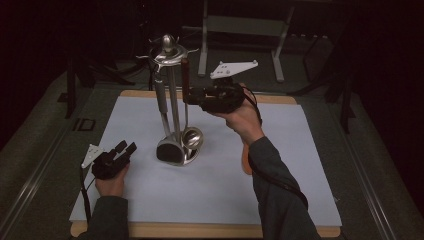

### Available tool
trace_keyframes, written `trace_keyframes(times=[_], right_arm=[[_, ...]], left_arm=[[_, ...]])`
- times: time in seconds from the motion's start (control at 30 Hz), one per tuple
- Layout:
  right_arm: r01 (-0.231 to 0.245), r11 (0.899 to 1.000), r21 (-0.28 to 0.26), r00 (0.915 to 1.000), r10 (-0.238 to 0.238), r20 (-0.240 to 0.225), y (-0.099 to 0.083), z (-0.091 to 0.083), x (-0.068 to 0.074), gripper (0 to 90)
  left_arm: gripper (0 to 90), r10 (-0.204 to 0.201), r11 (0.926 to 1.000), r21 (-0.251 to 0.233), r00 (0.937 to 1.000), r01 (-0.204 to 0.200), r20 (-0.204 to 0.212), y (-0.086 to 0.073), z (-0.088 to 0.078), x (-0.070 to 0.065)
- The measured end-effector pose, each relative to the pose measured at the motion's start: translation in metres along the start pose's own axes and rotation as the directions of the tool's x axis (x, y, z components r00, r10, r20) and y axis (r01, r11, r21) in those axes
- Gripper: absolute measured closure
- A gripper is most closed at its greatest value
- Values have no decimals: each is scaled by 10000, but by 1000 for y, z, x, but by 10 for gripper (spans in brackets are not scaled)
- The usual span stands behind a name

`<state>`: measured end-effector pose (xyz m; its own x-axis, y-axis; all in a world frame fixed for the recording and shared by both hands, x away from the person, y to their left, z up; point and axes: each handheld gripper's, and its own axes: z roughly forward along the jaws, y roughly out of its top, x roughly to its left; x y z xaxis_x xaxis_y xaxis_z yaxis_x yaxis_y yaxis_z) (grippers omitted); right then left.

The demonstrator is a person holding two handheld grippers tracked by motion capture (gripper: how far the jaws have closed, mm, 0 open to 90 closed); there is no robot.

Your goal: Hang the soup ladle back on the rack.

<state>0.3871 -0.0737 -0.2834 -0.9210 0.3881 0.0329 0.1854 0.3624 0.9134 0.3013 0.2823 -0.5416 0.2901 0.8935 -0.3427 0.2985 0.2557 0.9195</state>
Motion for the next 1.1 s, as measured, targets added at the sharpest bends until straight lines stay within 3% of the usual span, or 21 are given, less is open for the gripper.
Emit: trace_keyframes(times=[0.63,1.1], right_arm=[[137,9972,734,9999,-142,72,-20,-8,-10,688],[166,9880,1535,9990,-229,395,-38,-12,-16,690]], left_arm=[[523,-48,10000,3,10000,48,13,0,0,0],[529,-5,10000,62,10000,5,35,0,0,0]])
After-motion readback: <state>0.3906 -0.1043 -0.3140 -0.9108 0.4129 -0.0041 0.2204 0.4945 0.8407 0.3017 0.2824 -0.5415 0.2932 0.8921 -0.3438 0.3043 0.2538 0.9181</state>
